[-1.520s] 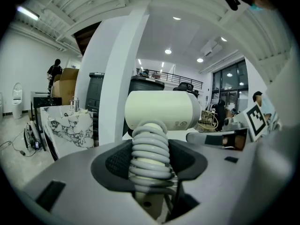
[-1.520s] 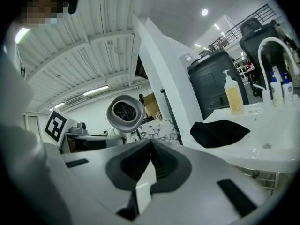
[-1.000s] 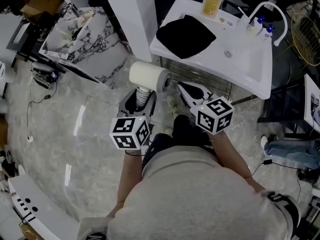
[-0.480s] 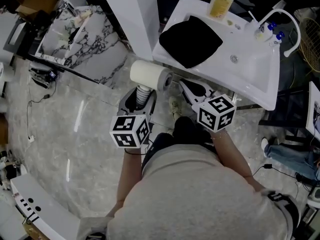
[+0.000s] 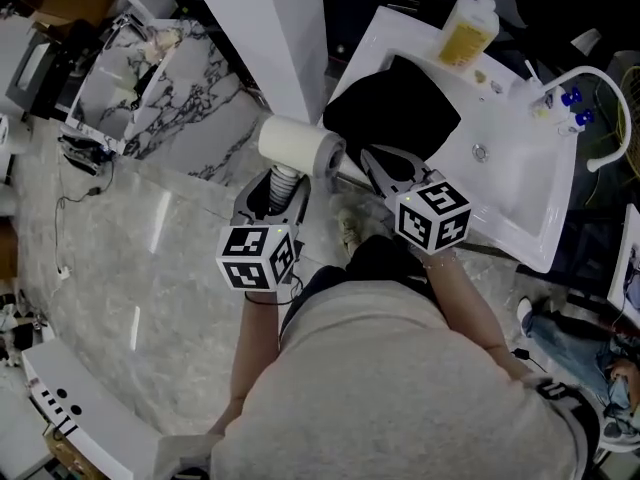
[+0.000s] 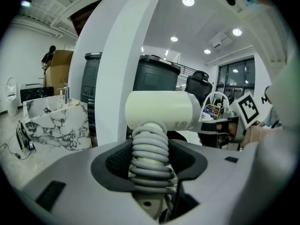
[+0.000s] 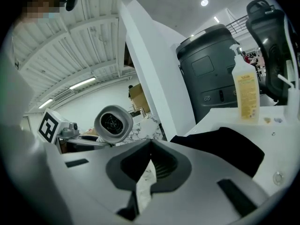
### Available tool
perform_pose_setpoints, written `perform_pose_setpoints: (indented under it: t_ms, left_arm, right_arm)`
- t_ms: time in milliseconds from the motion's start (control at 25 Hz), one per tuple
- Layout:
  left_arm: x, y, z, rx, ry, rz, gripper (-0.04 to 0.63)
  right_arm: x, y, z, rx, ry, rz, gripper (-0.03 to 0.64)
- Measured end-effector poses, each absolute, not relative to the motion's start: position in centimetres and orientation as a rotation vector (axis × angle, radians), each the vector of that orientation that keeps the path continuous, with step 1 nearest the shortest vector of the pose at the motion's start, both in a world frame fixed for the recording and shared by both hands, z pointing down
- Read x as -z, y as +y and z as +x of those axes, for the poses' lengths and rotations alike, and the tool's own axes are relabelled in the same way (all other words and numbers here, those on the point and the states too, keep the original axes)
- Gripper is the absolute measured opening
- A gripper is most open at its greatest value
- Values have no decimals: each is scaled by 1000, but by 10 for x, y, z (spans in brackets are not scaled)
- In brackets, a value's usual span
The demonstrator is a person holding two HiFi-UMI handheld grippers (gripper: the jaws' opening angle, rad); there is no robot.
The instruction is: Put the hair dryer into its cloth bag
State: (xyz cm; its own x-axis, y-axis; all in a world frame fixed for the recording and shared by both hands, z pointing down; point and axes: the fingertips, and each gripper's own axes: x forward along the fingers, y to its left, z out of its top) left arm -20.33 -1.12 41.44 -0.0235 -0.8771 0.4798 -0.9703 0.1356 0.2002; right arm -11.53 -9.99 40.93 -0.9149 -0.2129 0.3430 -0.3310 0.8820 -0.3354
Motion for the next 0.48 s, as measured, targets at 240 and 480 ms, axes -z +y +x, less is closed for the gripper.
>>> perform_pose_setpoints:
  t_ms: [240, 480]
  left_arm:
    - [-411, -62, -227, -303, -1952, 1769, 230]
    - [-420, -93, -230, -328, -1923, 1771, 230]
  right_arm:
    - [-416, -150, -133, -537, -2745, 386, -2]
    - [-426, -183, -137, -569, -2725, 378, -2]
